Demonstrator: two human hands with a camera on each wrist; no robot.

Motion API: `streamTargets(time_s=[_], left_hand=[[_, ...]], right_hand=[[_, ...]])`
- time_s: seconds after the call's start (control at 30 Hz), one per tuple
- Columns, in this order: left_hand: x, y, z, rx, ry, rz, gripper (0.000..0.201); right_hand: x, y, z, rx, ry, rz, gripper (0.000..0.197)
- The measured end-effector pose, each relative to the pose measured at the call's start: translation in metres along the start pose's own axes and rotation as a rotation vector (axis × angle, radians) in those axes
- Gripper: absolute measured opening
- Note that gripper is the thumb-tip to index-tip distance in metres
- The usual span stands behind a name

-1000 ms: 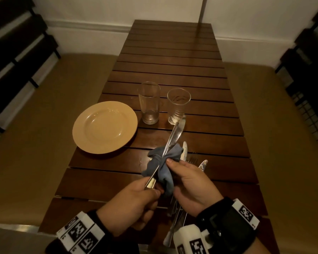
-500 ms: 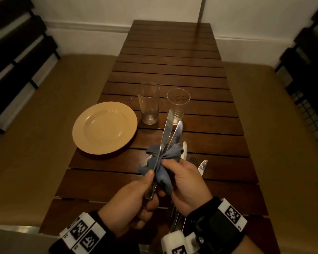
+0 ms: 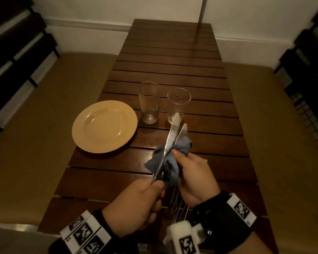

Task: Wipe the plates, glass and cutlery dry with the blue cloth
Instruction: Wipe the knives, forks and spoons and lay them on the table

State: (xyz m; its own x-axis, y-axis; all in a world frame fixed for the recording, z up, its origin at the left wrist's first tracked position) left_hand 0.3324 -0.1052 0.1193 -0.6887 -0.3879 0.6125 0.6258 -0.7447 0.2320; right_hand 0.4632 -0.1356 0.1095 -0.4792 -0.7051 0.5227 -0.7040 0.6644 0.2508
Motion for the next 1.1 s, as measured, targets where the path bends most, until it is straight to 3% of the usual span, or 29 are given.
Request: streamTargets(time_s=[0.1,0.2,0.3,0.37,0.43,0.47,0.57,0.67,0.73,0.87,1.03,1.1], left_hand=[[0.008,0.005,-0.003,-0.011,-0.022,-0.042,0.032],[0.016,0.006,-0.008,0.005,-0.050,-0.076,0.036],[0.018,0.000,-0.010,0.032,-0.080,-0.049,0.037],[0.018,-0.003,-0.008,0.107,-0.088,-0.045,0.036],[0.019,-0.008,-0.007,0.189,-0.097,-0.039,0.036],[0.019,-0.011,-0.006,0.198,-0.097,-0.035,0.036],[0.019,-0.017,-0.006,0.167,-0.093,-0.024,0.038],[0.015,-0.012,-0.008,0.146,-0.086,-0.018,0.034],[0.012,-0.009,-0.011,0.128,-0.076,0.006,0.032],[0.014,-0.013,-0.013,0.041,-0.036,0.040,0.036],[0.020,-0.010,-0.009,-0.037,0.029,-0.015,0.037],[0.020,-0.009,-0.006,-0.034,0.054,-0.010,0.037]], right_hand=[[-0.020,-0.022,-0.020,-0.123,0.017,0.107,0.023],[-0.033,-0.042,-0.040,-0.054,-0.068,0.231,0.035],[-0.034,-0.047,-0.035,-0.041,-0.062,0.202,0.050],[-0.031,-0.054,-0.030,-0.193,-0.016,0.151,0.043],[-0.027,-0.073,-0.030,-0.274,-0.001,0.223,0.032],[-0.020,-0.081,-0.037,-0.173,-0.063,0.272,0.031],[0.002,-0.075,-0.064,0.602,-0.349,0.339,0.020],[0.035,-0.024,-0.063,1.210,-0.792,0.228,0.028],[0.044,0.004,-0.037,1.537,-0.934,0.100,0.043],[0.051,0.023,-0.021,1.681,-0.905,-0.031,0.046],[0.010,0.000,-0.067,1.681,-0.887,0.199,0.036],[0.017,0.011,-0.057,1.710,-0.880,0.128,0.028]])
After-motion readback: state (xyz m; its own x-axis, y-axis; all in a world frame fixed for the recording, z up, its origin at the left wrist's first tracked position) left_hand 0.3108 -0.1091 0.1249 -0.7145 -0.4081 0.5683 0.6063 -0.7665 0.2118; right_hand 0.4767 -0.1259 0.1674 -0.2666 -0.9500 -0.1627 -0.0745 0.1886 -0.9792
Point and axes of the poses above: each hand's wrist, its own x-axis away from the middle knuckle, its own y-axis out of the palm, z = x × y, the point moved 6 cm from there along -x, towards the middle knuckle, and after that the axes turned 13 degrees about x, right-handed, at the moved point
